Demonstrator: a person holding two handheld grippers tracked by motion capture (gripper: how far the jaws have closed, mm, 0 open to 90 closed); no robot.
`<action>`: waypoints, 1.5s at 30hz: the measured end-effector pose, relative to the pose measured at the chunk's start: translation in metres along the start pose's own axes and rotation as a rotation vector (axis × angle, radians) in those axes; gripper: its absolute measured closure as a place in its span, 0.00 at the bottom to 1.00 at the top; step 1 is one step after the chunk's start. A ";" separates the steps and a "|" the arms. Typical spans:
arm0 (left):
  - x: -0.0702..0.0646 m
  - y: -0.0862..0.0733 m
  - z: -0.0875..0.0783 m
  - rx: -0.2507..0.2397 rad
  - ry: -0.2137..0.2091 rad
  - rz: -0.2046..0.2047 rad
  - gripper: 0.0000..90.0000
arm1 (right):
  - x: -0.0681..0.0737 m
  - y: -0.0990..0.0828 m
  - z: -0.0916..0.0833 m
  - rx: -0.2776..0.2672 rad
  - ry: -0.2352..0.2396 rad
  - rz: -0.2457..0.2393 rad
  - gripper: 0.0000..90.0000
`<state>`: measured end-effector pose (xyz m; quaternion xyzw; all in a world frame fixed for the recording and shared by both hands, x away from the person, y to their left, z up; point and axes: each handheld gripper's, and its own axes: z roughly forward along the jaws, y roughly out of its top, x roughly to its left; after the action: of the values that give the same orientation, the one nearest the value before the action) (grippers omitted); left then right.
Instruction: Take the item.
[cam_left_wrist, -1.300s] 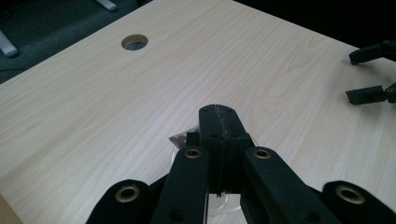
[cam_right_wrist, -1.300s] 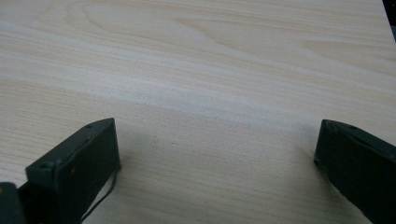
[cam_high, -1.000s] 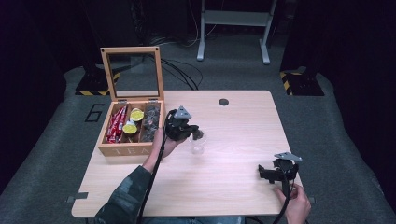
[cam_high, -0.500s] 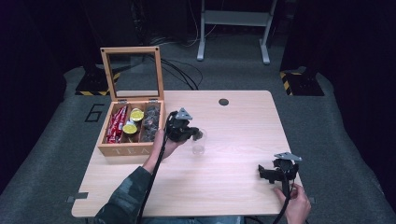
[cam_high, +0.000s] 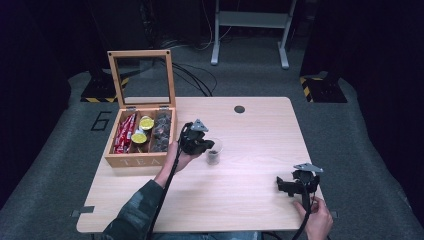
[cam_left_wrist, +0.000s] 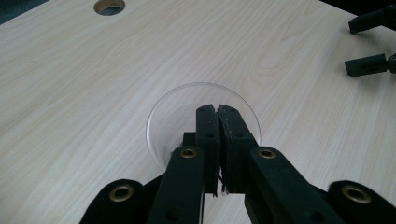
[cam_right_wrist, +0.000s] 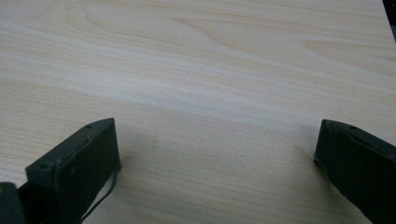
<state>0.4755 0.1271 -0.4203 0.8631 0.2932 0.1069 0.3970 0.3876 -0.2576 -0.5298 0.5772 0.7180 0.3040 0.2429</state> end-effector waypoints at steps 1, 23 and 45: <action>0.000 0.000 0.000 0.000 -0.002 -0.002 0.95 | 0.000 0.000 0.000 0.000 0.000 0.001 0.00; 0.008 -0.028 -0.073 -0.113 0.119 -0.080 0.17 | 0.000 0.000 0.000 0.001 0.000 0.002 0.00; 0.023 -0.137 -0.139 -0.179 0.322 -0.215 0.10 | 0.001 0.000 0.000 0.002 -0.002 0.007 0.00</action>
<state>0.3786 0.2973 -0.4319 0.7599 0.4328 0.2262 0.4290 0.3872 -0.2570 -0.5297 0.5803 0.7160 0.3034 0.2419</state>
